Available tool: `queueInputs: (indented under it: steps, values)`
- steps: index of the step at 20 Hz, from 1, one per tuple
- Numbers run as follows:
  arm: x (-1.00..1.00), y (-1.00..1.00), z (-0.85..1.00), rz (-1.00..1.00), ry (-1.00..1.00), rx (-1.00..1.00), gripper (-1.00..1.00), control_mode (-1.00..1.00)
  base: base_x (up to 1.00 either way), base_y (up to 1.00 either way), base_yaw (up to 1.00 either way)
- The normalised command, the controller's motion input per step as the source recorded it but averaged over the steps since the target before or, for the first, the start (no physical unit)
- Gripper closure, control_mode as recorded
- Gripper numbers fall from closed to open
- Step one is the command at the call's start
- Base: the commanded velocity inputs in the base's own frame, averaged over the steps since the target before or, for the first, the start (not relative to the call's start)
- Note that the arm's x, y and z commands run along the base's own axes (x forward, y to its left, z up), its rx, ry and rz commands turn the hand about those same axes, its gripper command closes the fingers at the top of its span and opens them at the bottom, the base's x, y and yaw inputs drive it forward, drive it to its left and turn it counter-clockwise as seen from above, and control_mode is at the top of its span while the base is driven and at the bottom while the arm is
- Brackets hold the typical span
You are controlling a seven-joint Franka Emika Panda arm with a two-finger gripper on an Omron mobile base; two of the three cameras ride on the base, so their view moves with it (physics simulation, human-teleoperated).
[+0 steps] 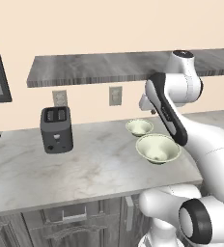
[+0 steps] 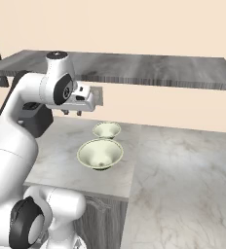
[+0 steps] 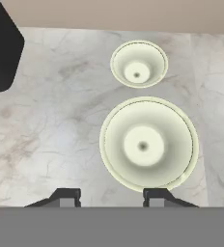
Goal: Pick up the bowls on the counter and stack them on top of one another in the open cabinet. Place the smaller bowl on top of the larger bowl.
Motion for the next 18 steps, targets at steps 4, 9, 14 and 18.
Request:
queueInputs:
  steps: [4, 9, 14, 18]
  values:
    - [-0.06, 0.00, -0.04, 0.00, 0.00, 0.00, -1.00, -1.00, 0.00, 0.00, 0.00]
    - [-0.25, 0.00, -0.05, 0.02, 0.00, 0.00, -1.00, -1.00, 0.00, 0.00, 0.00]
    - [-0.30, 0.00, -0.08, 0.02, 0.00, -0.05, -1.00, -1.00, 0.00, 0.00, 0.00]
    - [-0.21, 0.00, -0.07, 0.01, 0.01, -0.13, -1.00, -1.00, 0.00, 0.00, 0.00]
